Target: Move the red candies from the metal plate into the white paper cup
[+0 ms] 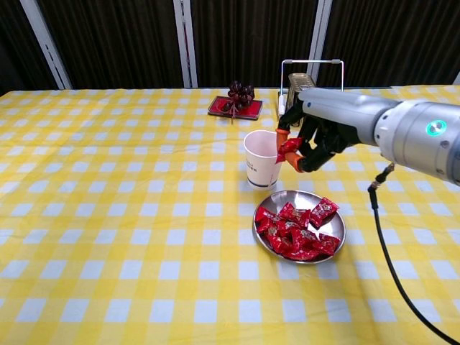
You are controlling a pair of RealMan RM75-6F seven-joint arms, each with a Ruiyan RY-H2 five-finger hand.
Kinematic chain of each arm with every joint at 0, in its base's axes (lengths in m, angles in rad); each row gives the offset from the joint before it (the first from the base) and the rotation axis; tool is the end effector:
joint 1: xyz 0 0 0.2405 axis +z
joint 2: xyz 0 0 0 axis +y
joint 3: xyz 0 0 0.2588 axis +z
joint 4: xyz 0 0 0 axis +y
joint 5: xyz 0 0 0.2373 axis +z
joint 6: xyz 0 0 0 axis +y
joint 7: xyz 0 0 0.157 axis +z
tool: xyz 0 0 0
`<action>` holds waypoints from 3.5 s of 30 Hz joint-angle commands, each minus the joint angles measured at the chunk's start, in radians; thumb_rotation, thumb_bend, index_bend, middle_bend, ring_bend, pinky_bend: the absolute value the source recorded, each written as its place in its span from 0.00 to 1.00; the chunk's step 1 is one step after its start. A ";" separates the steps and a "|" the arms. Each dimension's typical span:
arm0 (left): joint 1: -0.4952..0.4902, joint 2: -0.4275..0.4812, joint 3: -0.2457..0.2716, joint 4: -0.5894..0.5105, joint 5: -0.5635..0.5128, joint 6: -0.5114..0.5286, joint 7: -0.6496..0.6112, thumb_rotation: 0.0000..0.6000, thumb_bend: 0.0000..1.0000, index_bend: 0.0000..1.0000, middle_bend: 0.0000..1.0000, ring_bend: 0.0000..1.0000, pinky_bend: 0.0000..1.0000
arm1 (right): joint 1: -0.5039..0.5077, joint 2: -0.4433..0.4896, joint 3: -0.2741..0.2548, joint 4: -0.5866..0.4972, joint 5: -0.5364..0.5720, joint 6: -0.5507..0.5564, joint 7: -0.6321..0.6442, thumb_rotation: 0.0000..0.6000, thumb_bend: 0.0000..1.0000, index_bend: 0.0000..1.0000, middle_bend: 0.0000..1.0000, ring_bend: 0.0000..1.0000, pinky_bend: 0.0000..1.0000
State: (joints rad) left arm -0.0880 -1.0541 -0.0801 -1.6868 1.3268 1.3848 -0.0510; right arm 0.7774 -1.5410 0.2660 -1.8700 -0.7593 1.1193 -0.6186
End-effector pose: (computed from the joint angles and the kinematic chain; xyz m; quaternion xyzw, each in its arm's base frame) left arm -0.3405 0.2015 0.1488 -0.5394 -0.4631 -0.3628 0.6025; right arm -0.0707 -0.3202 -0.0369 0.6980 -0.4667 0.3806 0.3874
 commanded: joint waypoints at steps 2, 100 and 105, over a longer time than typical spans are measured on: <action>-0.001 0.002 -0.001 -0.001 -0.001 -0.002 -0.002 1.00 0.01 0.00 0.00 0.00 0.00 | 0.038 -0.032 0.027 0.053 0.039 -0.020 -0.007 1.00 0.58 0.54 0.81 0.96 1.00; -0.006 0.003 -0.012 -0.015 -0.052 -0.017 0.027 1.00 0.02 0.00 0.00 0.00 0.00 | -0.079 -0.114 -0.171 0.209 -0.049 -0.107 0.151 1.00 0.42 0.48 0.81 0.96 1.00; -0.006 0.004 -0.012 -0.016 -0.050 -0.017 0.026 1.00 0.02 0.00 0.00 0.00 0.00 | -0.083 -0.113 -0.168 0.210 -0.056 -0.111 0.165 1.00 0.51 0.58 0.81 0.96 1.00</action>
State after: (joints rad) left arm -0.0939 -1.0505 -0.0922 -1.7025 1.2766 1.3680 -0.0247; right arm 0.6948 -1.6544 0.0967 -1.6587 -0.8140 1.0082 -0.4555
